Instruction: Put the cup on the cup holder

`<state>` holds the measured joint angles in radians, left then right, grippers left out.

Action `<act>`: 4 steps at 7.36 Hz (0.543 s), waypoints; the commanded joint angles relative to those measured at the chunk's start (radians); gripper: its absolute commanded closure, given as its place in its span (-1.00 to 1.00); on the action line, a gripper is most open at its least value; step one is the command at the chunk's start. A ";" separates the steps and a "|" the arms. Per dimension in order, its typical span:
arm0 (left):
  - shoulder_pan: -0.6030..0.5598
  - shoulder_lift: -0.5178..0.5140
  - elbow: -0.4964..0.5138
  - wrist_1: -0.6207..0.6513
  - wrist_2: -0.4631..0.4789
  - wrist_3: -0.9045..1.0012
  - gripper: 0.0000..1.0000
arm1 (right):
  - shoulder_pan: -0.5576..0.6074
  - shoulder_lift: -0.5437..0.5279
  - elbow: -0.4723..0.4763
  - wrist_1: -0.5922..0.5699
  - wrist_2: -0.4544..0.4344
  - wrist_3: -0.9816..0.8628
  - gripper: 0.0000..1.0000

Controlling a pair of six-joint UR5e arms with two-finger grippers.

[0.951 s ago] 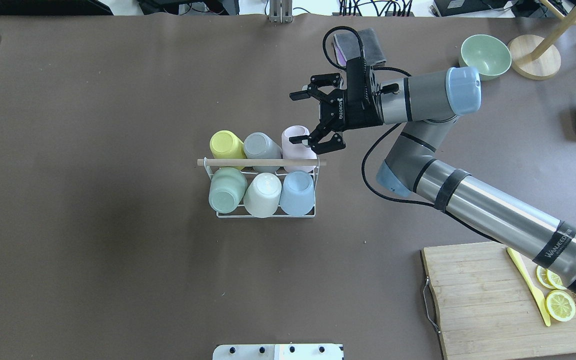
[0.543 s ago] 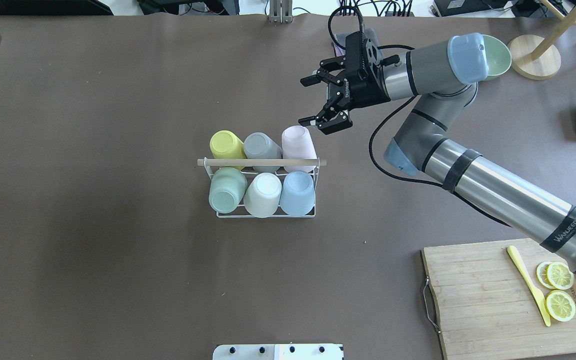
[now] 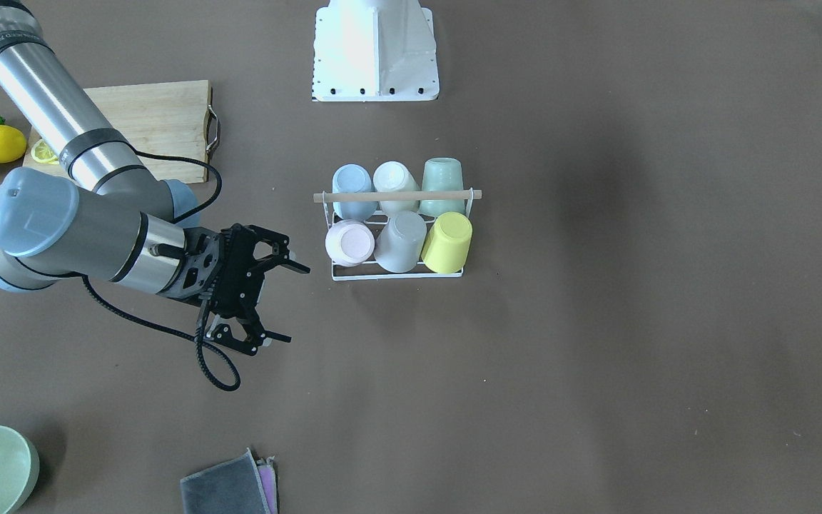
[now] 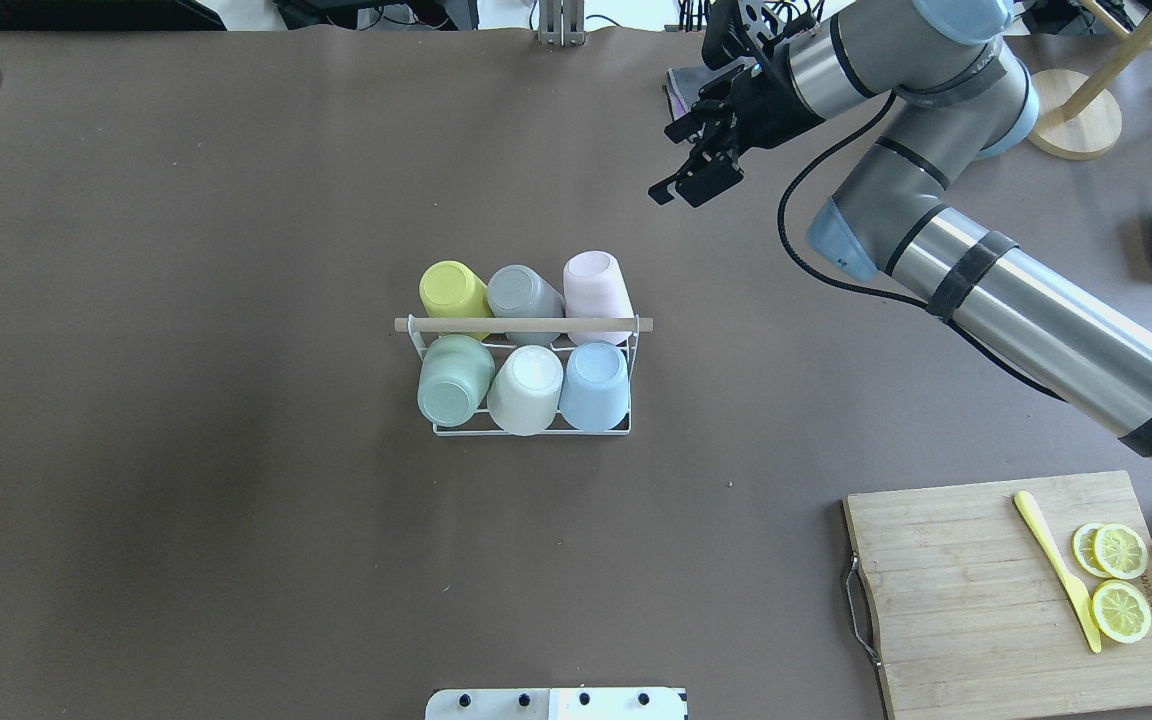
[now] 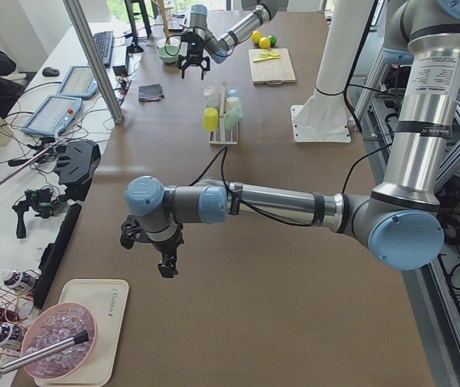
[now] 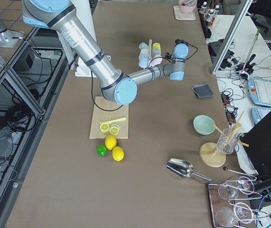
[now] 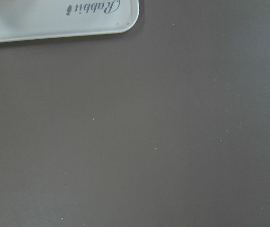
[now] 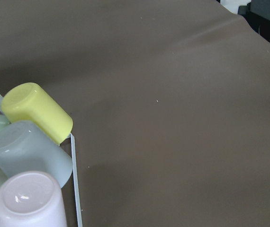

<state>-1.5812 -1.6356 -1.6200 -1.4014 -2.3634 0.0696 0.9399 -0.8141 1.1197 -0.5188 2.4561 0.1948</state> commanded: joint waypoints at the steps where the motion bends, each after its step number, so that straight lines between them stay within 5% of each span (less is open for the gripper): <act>1: -0.002 0.054 -0.026 0.001 -0.004 -0.007 -0.95 | 0.036 -0.016 0.057 -0.380 0.023 -0.008 -1.00; 3: 0.006 0.039 0.035 -0.008 0.021 -0.004 -0.95 | 0.050 -0.049 0.139 -0.776 -0.126 -0.009 -1.00; 4: 0.006 0.039 0.034 -0.022 0.020 0.004 -0.95 | 0.050 -0.060 0.173 -0.847 -0.191 -0.040 -1.00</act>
<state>-1.5767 -1.5927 -1.5990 -1.4119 -2.3492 0.0675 0.9867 -0.8582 1.2462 -1.2161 2.3554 0.1784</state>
